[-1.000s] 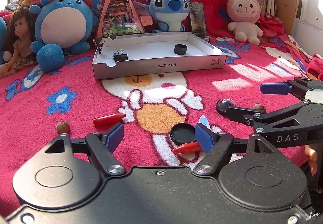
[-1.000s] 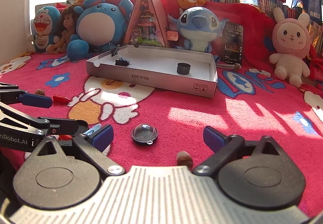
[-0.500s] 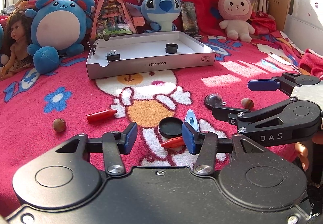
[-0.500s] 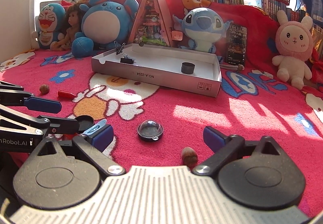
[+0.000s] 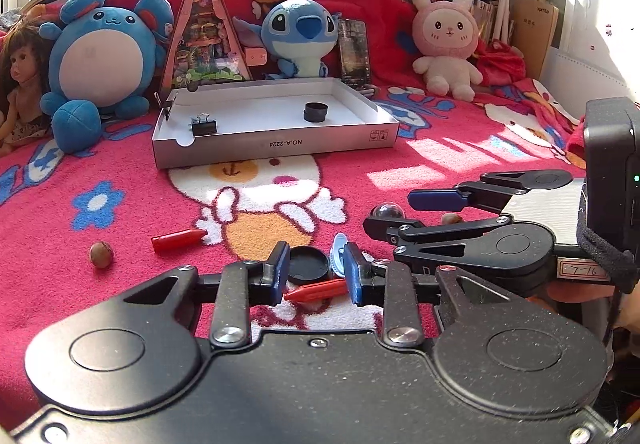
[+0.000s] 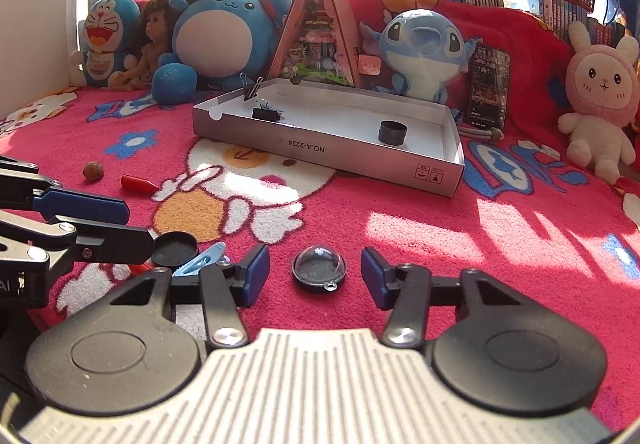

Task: Organize rigid objects
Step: 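Grasp the light-blue hair clip with the left tool while the right tool grasps the clear dome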

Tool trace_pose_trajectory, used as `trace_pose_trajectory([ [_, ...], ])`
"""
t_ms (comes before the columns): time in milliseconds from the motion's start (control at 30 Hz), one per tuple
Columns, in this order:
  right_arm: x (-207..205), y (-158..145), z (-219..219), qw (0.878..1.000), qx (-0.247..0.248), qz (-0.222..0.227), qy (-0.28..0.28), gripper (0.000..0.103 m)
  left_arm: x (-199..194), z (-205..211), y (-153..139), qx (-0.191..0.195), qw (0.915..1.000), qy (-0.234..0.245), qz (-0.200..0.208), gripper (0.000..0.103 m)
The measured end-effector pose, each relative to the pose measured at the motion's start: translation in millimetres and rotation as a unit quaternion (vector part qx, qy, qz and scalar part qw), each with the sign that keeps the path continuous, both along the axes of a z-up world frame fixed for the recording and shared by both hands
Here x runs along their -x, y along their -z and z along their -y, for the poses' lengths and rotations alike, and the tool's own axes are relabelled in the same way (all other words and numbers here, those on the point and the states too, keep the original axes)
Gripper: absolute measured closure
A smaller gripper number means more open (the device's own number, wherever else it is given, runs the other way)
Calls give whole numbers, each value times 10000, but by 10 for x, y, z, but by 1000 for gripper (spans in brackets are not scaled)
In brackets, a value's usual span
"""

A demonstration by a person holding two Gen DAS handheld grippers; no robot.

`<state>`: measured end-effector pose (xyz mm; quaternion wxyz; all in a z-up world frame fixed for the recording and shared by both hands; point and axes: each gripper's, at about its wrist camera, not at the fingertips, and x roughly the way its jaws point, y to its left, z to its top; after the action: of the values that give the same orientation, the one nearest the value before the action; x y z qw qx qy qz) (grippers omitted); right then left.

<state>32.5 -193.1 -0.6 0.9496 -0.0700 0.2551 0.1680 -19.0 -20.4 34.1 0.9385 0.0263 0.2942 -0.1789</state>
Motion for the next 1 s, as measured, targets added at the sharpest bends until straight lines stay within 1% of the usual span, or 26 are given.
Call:
trace_pose_trajectory([
  [67,-21,6,-2,10000,-19,-41,-3,50,-12,47,11,4,10000,87,-18,76],
  [133,-38,9,6,10000,-45,-76,5,54,-50,92,45,65,9998,140,-121,79],
  [200,-60,10,18,9999,-75,-123,9,62,-88,112,80,130,9995,164,-229,82],
  [267,-77,11,27,9998,-92,-165,9,67,-130,126,117,196,9991,170,-324,84],
  [333,-85,12,33,9998,-99,-171,-6,67,-171,138,144,232,9989,152,-381,84],
  [400,-79,9,30,9999,-87,-149,-5,69,-211,159,173,209,9990,117,-382,85],
  [667,-46,-62,56,9999,-146,-34,33,71,-308,225,226,142,9990,126,-394,85],
  [767,-48,-76,74,9998,-166,-12,78,71,-340,244,253,112,9990,111,-406,87],
  [1000,-60,-76,116,9996,-214,-26,161,71,-353,279,270,34,9995,118,-306,88],
])
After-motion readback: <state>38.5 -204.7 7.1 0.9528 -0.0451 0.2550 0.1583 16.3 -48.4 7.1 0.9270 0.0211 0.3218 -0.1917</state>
